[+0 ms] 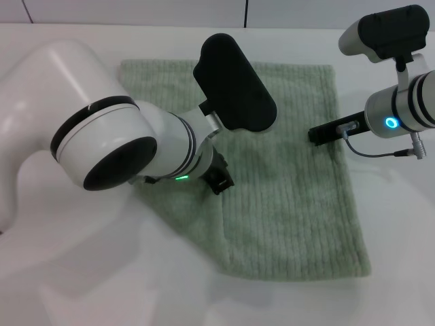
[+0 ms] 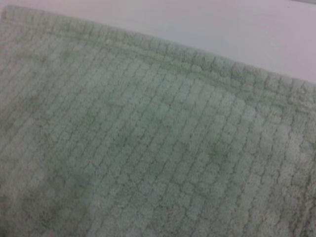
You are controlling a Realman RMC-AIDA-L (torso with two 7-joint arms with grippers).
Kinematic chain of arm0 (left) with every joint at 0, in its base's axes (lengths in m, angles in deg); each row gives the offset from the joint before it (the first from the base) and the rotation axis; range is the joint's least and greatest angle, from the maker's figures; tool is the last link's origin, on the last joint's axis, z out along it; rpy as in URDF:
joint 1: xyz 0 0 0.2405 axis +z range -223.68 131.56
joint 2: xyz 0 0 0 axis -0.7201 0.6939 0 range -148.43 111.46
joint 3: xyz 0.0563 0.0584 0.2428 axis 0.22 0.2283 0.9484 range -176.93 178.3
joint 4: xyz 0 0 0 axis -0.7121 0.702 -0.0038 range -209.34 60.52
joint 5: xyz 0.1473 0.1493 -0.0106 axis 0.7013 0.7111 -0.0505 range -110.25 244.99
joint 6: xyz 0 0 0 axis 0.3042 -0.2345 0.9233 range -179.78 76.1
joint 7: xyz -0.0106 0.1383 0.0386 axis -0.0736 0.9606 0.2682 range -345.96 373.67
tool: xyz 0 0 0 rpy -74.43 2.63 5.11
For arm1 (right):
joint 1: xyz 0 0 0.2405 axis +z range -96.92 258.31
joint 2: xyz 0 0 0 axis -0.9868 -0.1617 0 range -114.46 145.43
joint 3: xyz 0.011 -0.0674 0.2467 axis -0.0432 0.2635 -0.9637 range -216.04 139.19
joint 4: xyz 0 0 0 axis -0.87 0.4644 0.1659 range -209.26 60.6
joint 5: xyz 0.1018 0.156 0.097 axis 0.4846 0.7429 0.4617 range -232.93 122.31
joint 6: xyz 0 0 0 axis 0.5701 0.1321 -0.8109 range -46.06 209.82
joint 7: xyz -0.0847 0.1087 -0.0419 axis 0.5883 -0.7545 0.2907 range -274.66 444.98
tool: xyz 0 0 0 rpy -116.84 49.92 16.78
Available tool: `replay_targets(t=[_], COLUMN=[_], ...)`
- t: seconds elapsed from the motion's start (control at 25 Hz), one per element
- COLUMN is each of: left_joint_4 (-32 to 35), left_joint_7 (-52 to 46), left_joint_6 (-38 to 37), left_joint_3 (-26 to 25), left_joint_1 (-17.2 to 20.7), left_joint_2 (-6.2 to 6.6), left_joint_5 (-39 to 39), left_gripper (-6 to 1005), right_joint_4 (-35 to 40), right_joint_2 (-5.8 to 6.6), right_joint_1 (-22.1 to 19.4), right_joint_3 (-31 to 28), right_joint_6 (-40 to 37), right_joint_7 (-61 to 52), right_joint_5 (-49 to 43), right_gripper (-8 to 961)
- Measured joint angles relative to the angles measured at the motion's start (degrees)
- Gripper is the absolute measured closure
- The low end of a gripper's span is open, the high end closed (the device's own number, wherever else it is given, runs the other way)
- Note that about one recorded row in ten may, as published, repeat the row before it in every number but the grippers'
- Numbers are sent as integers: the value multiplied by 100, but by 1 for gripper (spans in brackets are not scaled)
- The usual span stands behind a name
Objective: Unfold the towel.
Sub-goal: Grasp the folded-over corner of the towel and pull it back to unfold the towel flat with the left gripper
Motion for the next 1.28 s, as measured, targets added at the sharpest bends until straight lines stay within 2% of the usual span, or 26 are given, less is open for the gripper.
replay_targets(t=[0.68,0.76,0.88,1.0,1.28], left_joint_4=[-1004,-1361,-1419,-1727,-1905], left_joint_7=[225,318,348,587,739], left_joint_6=[677,1001,1074,1588,1946], left_joint_3=[-118,-231,-263,-461,-648], left_joint_1=[178,298,325,498,655], left_joint_2=[42,52,54,54,67], left_joint_5=[8,15,16,18,17], left_gripper=[954,954,954,954,955], right_joint_4=[-5,-4,-2,-2,-7], right_joint_2=[7,9,9,9,9], right_joint_1=[-19,-26,-28,-32,-40], right_joint_3=[-29,-41,-44,-48,-50], right_joint_6=[-11,-11,-14,-16,-15], right_joint_7=[0,0,0,0,0], right_joint_5=[0,0,0,0,-4], right_gripper=[955,955,955,955,955])
